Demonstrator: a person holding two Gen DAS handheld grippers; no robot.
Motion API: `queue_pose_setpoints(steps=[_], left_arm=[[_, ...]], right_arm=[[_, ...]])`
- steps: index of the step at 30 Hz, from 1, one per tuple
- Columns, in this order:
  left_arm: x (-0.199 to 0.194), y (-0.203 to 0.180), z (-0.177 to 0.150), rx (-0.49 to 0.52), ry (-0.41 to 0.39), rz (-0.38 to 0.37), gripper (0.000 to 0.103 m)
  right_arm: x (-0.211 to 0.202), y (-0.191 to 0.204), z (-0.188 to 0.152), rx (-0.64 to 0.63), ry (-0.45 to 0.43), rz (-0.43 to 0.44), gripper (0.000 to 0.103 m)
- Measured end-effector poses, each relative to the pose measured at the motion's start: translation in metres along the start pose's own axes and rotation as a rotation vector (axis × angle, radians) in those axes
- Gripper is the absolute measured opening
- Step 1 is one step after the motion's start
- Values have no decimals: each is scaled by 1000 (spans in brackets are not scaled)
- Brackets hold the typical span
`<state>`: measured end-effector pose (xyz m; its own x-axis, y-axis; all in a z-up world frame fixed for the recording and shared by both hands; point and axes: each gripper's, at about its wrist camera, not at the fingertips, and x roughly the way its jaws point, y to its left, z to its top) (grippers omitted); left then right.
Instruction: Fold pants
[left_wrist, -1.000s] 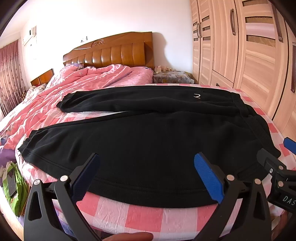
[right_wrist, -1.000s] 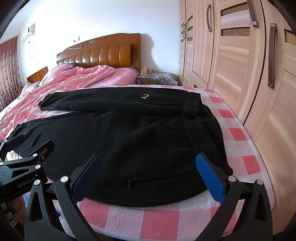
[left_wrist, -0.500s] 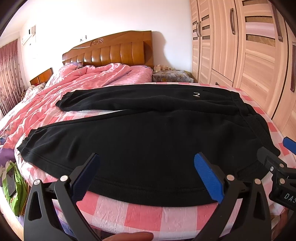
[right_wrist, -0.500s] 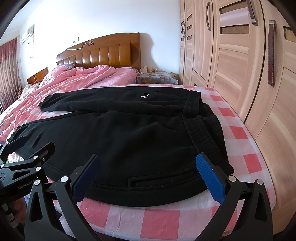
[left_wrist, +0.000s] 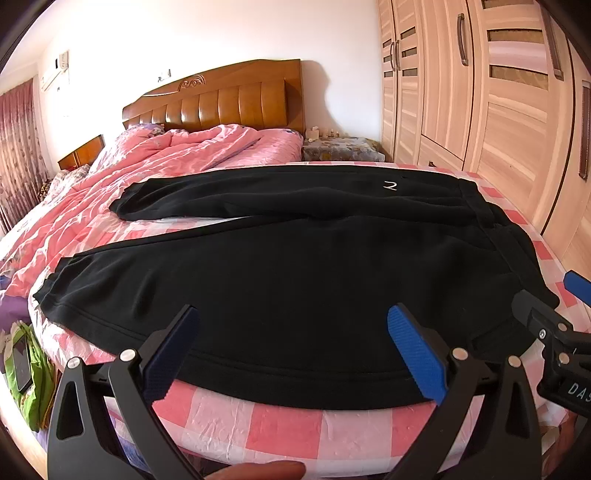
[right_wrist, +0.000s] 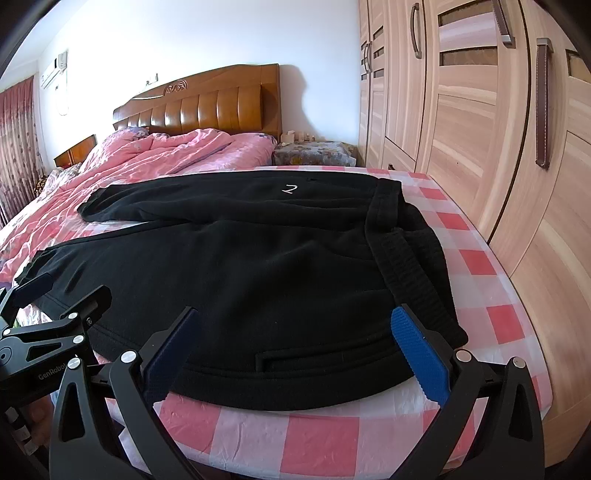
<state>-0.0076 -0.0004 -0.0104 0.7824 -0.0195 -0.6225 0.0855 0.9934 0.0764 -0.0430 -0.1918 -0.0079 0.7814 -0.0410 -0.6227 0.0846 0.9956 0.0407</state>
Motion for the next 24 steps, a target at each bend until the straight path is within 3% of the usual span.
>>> queue_pose_setpoints(steps=[24], left_arm=[[2, 2, -1, -5, 12, -6, 102]], right_arm=[[-1, 0, 0, 2, 4, 3, 99]])
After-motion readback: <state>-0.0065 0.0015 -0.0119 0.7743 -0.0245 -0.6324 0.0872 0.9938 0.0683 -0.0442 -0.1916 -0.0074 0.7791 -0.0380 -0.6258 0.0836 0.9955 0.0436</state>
